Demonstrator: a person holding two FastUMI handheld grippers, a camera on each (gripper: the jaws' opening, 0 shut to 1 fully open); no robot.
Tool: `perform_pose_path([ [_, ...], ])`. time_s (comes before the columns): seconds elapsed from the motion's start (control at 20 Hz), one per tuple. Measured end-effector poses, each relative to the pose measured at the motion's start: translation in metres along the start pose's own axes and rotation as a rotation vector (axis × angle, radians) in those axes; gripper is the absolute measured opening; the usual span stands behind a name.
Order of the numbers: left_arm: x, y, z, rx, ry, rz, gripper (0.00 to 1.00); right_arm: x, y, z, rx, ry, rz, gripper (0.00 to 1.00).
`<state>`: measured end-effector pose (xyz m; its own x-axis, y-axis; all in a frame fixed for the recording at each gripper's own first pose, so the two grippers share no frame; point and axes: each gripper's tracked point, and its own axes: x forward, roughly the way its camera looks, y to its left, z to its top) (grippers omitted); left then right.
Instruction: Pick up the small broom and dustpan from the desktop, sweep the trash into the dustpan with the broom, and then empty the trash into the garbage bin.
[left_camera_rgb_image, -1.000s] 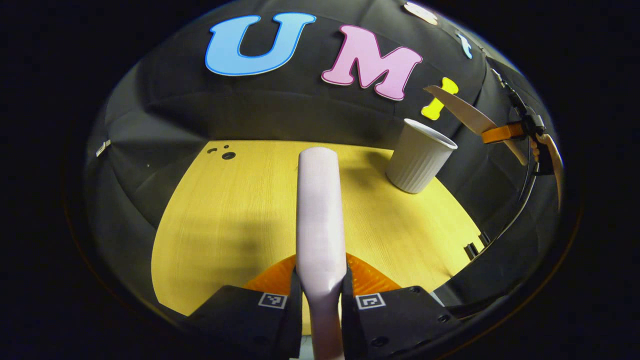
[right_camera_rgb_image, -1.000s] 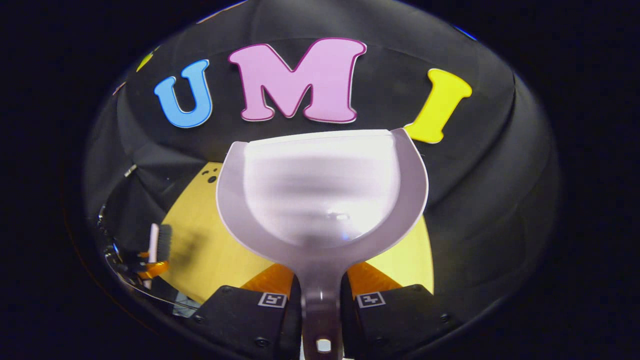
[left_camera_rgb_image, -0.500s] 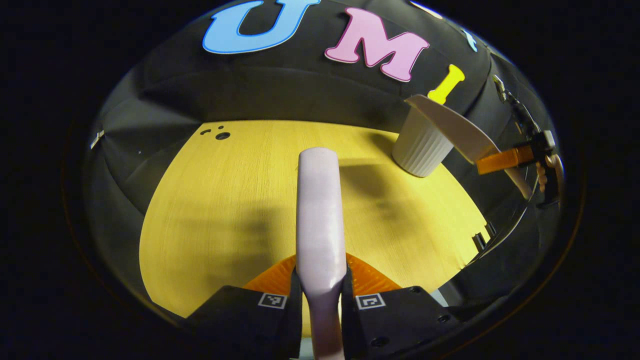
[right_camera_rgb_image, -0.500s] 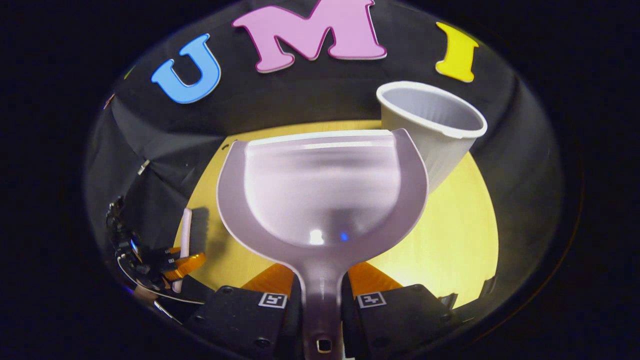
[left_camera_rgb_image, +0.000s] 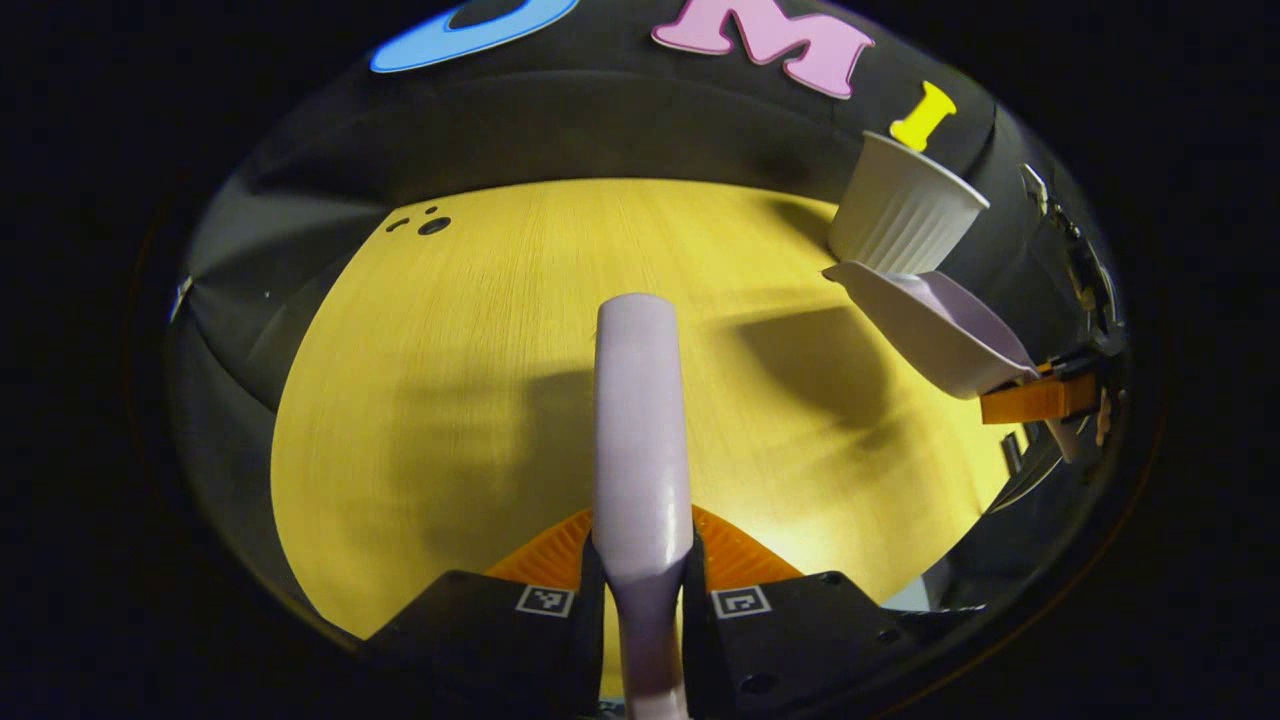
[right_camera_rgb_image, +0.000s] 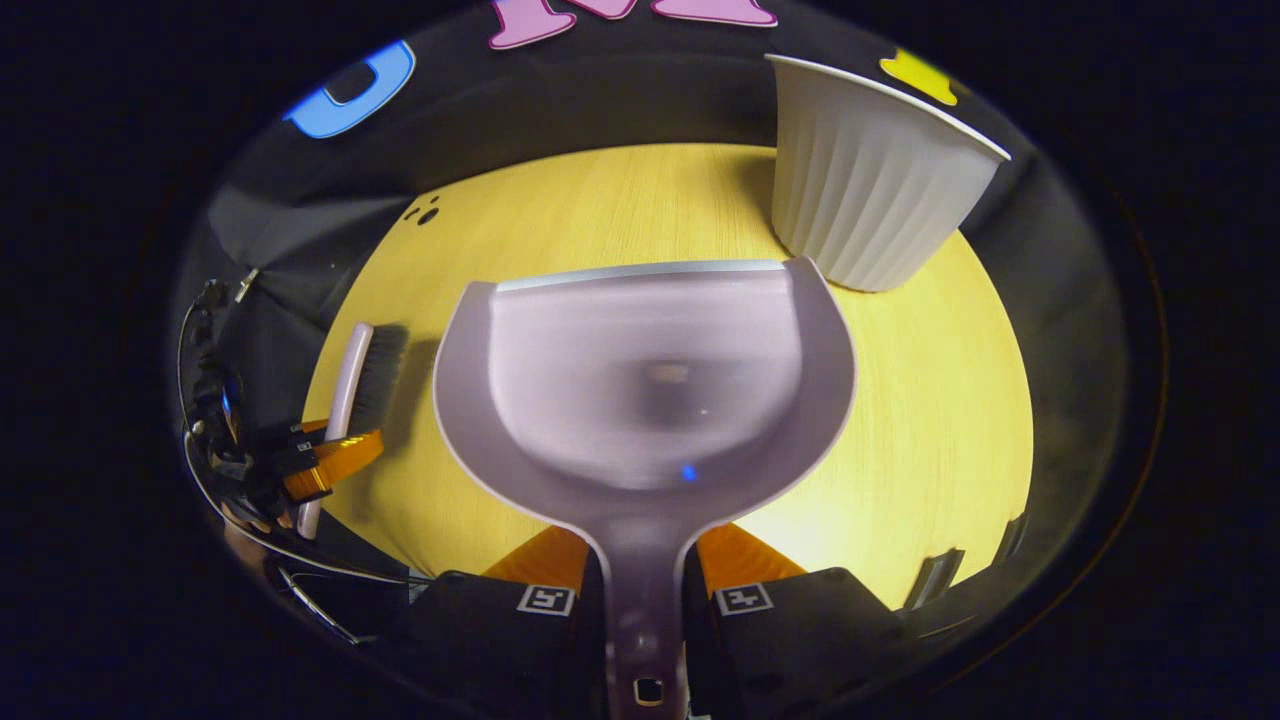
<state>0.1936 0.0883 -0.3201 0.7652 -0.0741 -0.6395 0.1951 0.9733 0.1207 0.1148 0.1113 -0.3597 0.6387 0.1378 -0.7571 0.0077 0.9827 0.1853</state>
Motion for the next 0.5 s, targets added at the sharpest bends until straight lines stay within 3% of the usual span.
perform_pose_path([
  [0.15,0.014,0.004,-0.009,0.008,0.056,0.031,0.36,0.02,-0.001,-0.013,-0.024,0.031,-0.024,0.4],
  [0.5,0.031,0.003,-0.017,-0.023,0.151,0.057,0.37,0.047,-0.003,-0.035,-0.053,0.076,-0.032,0.37],
])
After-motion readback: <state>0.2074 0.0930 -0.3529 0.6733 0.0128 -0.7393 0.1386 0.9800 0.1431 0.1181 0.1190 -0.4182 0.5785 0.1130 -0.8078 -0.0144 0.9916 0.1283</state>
